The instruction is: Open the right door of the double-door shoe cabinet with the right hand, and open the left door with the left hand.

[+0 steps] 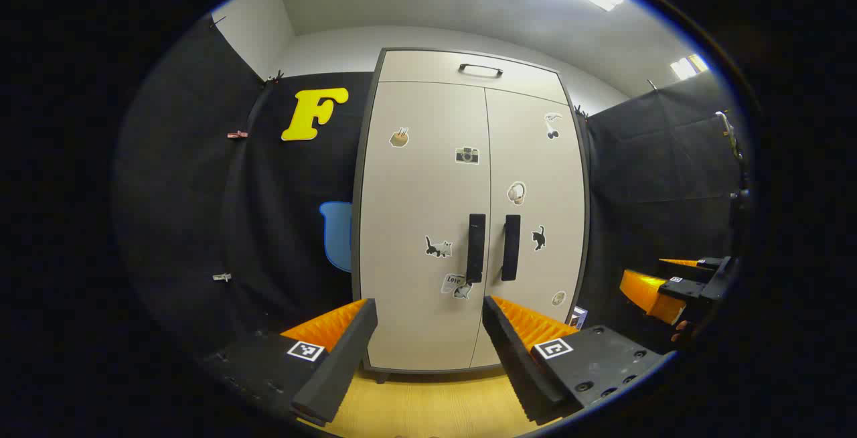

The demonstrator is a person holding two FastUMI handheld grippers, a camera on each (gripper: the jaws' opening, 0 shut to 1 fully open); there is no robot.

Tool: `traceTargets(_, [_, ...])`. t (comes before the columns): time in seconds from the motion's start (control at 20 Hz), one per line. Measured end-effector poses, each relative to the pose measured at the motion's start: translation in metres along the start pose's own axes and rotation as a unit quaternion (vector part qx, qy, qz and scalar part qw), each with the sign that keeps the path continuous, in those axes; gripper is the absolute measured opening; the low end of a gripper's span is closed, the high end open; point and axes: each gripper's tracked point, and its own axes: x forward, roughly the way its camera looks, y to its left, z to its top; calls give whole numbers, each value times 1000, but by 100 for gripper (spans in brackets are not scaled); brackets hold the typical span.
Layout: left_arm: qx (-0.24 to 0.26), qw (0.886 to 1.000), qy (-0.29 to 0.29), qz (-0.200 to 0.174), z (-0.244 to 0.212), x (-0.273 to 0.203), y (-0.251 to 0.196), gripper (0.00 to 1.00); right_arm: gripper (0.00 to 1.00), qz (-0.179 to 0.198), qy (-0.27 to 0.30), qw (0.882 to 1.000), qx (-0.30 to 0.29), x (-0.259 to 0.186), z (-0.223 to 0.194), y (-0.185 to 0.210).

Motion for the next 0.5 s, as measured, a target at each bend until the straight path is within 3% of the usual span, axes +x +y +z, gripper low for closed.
traceTargets(0.2, [-2,1000,12,3,-8,-1,1,98,98,12,-4,1000,-24,-1,1,8])
traceTargets(0.5, [1,1000,30,10,-20,-4,6,98,98,34,-3,999,-14,-1,4,27])
